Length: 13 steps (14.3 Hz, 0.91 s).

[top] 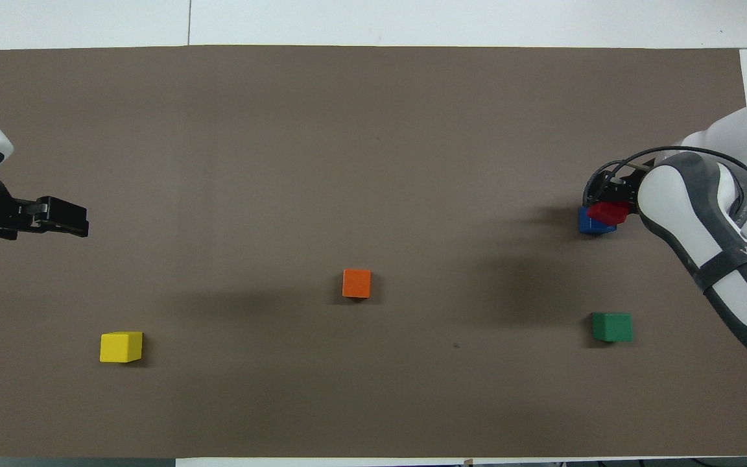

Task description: Transfer red block to right arm and stack on blue block

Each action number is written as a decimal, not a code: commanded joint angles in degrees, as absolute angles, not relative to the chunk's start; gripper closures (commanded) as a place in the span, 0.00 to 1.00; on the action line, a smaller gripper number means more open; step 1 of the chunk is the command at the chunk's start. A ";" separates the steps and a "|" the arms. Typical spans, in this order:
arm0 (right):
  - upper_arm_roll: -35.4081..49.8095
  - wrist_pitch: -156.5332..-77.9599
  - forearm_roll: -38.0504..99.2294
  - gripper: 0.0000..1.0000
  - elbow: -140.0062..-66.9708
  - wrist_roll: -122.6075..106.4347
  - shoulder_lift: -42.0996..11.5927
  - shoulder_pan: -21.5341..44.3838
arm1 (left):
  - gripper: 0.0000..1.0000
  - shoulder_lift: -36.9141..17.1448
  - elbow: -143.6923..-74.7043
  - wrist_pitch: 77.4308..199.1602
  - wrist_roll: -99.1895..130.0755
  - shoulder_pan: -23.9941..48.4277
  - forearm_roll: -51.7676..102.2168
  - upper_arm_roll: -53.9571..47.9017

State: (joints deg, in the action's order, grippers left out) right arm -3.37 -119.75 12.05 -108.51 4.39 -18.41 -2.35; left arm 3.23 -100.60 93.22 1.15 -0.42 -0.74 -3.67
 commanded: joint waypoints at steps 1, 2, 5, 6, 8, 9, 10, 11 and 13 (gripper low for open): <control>-3.08 -120.85 12.92 0.21 -109.78 3.87 -17.67 -2.37 | 0.00 3.69 -100.72 93.69 1.05 -0.62 0.00 -3.60; -2.99 -120.59 12.92 0.21 -109.69 3.87 -17.58 -2.37 | 0.00 3.69 -100.72 93.69 1.05 -0.62 0.00 -3.60; -2.64 -120.41 12.83 0.16 -109.69 3.69 -17.40 -2.29 | 0.00 3.69 -100.72 93.60 1.05 -0.62 0.00 -3.60; -2.55 -120.06 12.83 0.12 -109.69 3.52 -17.32 -1.94 | 0.00 3.69 -100.72 93.69 1.05 -0.62 0.00 -3.60; -2.64 -119.44 12.75 0.08 -109.69 3.60 -16.96 -0.35 | 0.00 3.69 -100.72 93.69 1.05 -0.62 0.00 -3.60; -2.64 -119.27 12.74 0.06 -109.69 3.52 -16.88 -0.18 | 0.00 3.69 -100.72 93.60 1.05 -0.62 0.00 -3.60; -2.64 -118.66 12.66 0.05 -109.51 3.25 -16.88 -0.18 | 0.00 3.69 -100.72 93.69 1.05 -0.62 0.00 -3.60; -2.64 -118.30 12.40 0.01 -109.34 3.08 -16.88 -0.18 | 0.00 3.69 -100.72 93.60 1.05 -0.62 0.00 -3.60; -2.64 -118.21 12.31 0.01 -109.42 2.64 -16.44 -0.18 | 0.00 3.69 -100.72 93.60 1.05 -0.62 0.00 -3.52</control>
State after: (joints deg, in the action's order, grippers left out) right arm -3.12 -119.08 12.04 -108.53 4.33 -18.01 0.48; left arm 3.23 -100.60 93.22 1.15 -0.42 -0.74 -3.67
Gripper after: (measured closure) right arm 0.009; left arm 0.000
